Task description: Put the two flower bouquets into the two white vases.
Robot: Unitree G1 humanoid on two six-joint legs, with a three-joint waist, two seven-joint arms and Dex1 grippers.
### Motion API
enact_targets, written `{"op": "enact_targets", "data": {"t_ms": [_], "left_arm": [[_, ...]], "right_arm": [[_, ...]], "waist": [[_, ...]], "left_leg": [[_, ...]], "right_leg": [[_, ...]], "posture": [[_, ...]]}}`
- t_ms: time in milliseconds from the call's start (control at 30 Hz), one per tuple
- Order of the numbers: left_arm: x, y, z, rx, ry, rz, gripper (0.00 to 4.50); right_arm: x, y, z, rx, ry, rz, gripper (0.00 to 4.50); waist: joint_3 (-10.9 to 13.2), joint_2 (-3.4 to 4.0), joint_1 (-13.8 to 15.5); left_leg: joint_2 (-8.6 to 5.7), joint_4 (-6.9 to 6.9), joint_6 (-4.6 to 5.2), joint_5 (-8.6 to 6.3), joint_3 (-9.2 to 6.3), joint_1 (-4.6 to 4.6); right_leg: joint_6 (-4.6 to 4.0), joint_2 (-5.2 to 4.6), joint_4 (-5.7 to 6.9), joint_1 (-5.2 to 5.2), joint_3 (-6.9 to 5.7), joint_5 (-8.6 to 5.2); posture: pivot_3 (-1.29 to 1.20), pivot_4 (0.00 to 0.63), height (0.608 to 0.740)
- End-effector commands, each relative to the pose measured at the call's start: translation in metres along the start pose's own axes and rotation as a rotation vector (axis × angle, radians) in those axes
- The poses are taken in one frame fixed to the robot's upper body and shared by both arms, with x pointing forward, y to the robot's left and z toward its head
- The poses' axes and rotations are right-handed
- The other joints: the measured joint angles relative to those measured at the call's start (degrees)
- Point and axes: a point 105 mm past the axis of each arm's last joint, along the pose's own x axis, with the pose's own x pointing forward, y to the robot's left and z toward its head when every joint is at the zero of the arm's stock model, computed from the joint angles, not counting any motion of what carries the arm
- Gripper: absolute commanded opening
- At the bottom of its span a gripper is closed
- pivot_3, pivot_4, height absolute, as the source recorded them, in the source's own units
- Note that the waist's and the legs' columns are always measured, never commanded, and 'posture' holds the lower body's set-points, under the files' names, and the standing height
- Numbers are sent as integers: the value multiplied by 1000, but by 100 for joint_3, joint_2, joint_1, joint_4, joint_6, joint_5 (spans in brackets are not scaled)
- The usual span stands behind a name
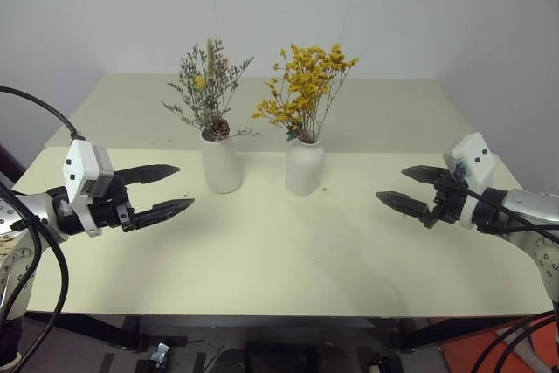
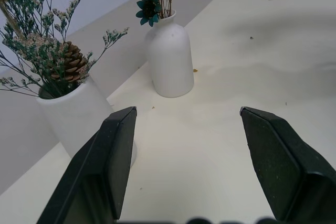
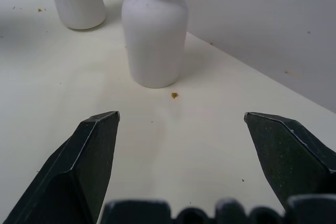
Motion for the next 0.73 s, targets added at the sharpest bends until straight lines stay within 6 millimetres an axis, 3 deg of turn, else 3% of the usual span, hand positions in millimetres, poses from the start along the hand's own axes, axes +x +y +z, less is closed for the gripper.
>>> {"op": "enact_targets", "data": {"t_ms": [33,367,567,733], "left_arm": [[0,1,6,49,-3,12,3431],[2,1,6,56,-1,12,3431],[18,6,8,46,-12,-52,3431],[31,6,6,9,-40,-141,4491]], "right_arm": [[-7,-2,12,-35,-27,-26,4500],[-4,-1,14,-30,-49,-36,4500],[-1,8,15,-46,-74,-40,4500],[-4,12,11,-21,-98,-81,4500]], "waist": [[0,0,-1],[0,0,2],[0,0,20],[0,0,16]], "left_leg": [[0,0,0,0,0,0],[0,0,0,0,0,0],[-1,0,0,0,-2,0],[-3,1,2,-1,-1,-3]], "right_leg": [[0,0,0,0,0,0],[1,0,-1,0,0,0],[1,1,0,3,0,1],[2,-2,-5,4,-1,2]], "posture": [[0,150,740],[0,150,740],[0,150,740],[0,150,740]]}}
